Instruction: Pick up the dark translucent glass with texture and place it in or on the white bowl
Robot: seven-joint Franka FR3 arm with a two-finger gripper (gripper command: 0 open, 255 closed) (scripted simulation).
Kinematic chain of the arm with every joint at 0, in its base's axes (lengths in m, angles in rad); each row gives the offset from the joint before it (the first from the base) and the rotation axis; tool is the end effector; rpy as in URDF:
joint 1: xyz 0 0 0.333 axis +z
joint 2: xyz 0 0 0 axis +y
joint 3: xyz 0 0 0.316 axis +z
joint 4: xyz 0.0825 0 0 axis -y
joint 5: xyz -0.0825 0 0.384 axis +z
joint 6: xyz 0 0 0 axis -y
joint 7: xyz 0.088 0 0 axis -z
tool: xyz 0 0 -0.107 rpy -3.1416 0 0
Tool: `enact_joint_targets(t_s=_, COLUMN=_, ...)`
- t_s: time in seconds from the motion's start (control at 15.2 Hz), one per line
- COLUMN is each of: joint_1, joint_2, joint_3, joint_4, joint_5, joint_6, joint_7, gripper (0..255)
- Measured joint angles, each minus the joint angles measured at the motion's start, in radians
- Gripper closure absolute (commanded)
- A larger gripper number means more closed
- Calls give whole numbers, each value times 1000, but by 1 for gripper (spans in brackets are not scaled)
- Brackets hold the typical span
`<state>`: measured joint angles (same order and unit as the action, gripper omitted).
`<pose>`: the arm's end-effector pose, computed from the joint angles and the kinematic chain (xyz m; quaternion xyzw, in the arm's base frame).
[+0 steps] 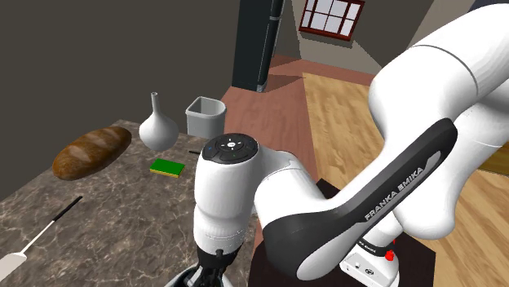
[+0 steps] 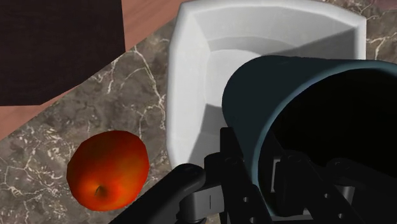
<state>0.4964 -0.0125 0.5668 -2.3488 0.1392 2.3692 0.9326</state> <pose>0.2436 0.4414 0.3385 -0.9987 -0.0162 0.0302 0.0380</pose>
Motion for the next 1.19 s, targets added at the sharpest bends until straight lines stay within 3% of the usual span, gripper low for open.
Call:
enact_joint_targets(t_s=0.07, joint_1=0, joint_2=0, joint_3=0, joint_4=0, joint_5=0, joint_6=0, joint_7=0, gripper=0)
enact_joint_targets(t_s=0.46, joint_1=0, joint_2=0, joint_3=0, joint_4=0, joint_5=0, joint_6=1, joint_7=0, gripper=0)
enact_joint_targets(t_s=0.79, joint_1=-5, joint_2=-83, joint_3=-13, joint_4=46, joint_5=41, joint_6=-120, joint_7=-32, gripper=0)
enact_joint_targets(t_s=1.19, joint_1=-5, joint_2=-94, joint_3=-15, joint_4=50, joint_5=47, joint_6=-135, joint_7=-37, gripper=0)
